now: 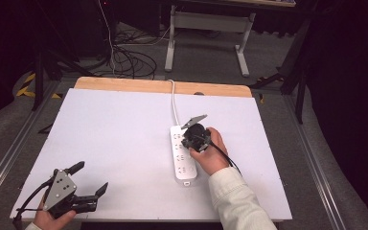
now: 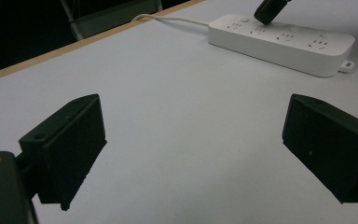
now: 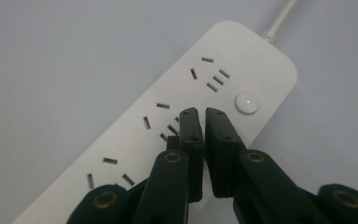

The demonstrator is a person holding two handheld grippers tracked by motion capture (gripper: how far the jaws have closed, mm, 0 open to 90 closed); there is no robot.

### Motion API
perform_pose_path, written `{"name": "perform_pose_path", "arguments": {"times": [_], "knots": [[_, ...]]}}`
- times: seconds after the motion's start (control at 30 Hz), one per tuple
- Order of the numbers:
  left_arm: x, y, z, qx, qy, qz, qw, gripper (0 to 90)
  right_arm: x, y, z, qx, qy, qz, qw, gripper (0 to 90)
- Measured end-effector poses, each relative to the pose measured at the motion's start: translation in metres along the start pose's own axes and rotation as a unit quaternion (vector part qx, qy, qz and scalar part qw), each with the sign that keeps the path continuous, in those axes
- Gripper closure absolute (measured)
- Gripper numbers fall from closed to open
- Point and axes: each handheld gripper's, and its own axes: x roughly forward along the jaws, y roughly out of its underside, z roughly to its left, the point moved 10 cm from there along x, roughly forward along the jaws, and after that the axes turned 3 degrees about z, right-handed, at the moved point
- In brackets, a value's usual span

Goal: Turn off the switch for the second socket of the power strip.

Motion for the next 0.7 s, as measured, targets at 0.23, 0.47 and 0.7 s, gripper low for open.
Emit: {"name": "perform_pose_path", "arguments": {"times": [0.23, 0.47, 0.7], "knots": [[0.0, 0.0, 0.0, 0.001, -0.001, -0.002, 1.0, 6.8, -0.015, -0.01, 0.003, 0.002, 0.0, -0.043, 0.9991, 85.4], [0.0, 0.0, 0.0, 0.0, 0.001, 0.0, 1.0, 6.8, -0.031, -0.013, 0.001, 0.012, -0.007, -0.072, 0.9973, 74.7], [0.0, 0.0, 0.0, 0.0, 0.001, 0.0, 1.0, 6.8, -0.047, -0.017, 0.006, 0.009, -0.015, -0.096, 0.9953, 65.9]]}}
